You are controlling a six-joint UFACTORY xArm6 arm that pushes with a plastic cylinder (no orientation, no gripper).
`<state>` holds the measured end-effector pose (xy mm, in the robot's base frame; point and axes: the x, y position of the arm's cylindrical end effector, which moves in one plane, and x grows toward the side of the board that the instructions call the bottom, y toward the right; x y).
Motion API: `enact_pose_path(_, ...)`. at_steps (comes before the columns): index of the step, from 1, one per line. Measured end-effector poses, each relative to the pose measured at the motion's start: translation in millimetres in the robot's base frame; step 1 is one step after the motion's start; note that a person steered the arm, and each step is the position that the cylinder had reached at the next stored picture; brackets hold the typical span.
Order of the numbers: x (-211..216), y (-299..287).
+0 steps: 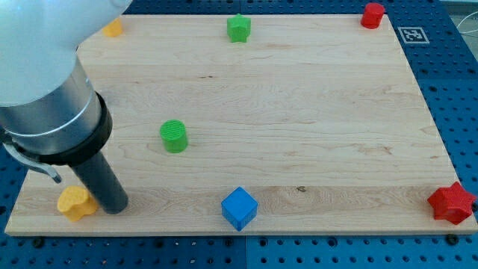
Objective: Point your arm at the yellow hexagon
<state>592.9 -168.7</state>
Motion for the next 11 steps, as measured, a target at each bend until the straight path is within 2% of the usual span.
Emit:
enact_pose_path(3,0,-33)
enact_pose_path(5,-5,-32)
enact_pose_path(6,-32,-31)
enact_pose_path(7,-67,-31)
enact_pose_path(9,-163,21)
enact_pose_path(11,-303,22)
